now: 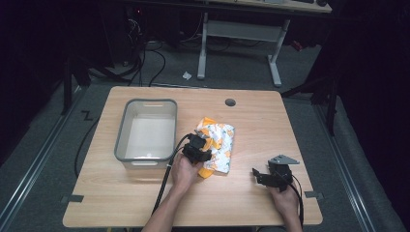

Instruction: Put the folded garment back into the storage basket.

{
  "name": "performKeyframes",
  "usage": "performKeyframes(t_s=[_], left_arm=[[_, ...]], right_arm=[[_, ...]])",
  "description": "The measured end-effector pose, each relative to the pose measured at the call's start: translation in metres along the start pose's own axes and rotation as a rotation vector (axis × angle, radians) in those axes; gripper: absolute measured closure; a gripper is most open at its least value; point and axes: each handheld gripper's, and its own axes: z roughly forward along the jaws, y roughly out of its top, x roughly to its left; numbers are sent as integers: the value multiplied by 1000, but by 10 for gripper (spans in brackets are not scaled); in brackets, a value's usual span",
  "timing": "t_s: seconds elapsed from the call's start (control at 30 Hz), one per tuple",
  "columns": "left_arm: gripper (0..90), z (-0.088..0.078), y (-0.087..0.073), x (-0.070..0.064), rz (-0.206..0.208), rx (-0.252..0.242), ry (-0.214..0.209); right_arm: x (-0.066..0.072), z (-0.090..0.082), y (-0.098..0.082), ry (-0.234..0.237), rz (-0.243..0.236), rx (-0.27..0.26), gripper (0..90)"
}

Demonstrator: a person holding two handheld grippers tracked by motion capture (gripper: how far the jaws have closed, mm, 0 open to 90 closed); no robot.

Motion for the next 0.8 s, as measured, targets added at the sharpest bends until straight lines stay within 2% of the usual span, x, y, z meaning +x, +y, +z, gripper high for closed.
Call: performKeyframes(t_s=[0.07,0.27,0.37,0.47,0.63,0.73,0.8], left_arm=[[598,0,3,-1,-8,15,-17],[671,-1,3,-1,-19,18,-34],[694,-2,2,-2,-11,3,-29],[708,-3,1,-1,-17,-7,-41],[724,-11,3,0,-6,-38,-60],[732,-16,4,-2,-11,-44,-72],[734,-22,4,-2,-16,-53,-97]], right_arm=[[0,0,0,0,0,0,242],[0,0,0,1,0,0,242],[0,0,0,2,1,1,242],[0,0,0,1,2,-1,242],[0,0,0,2,-1,-2,241],[0,0,0,2,-1,-2,241],[0,0,0,2,0,-1,241]])
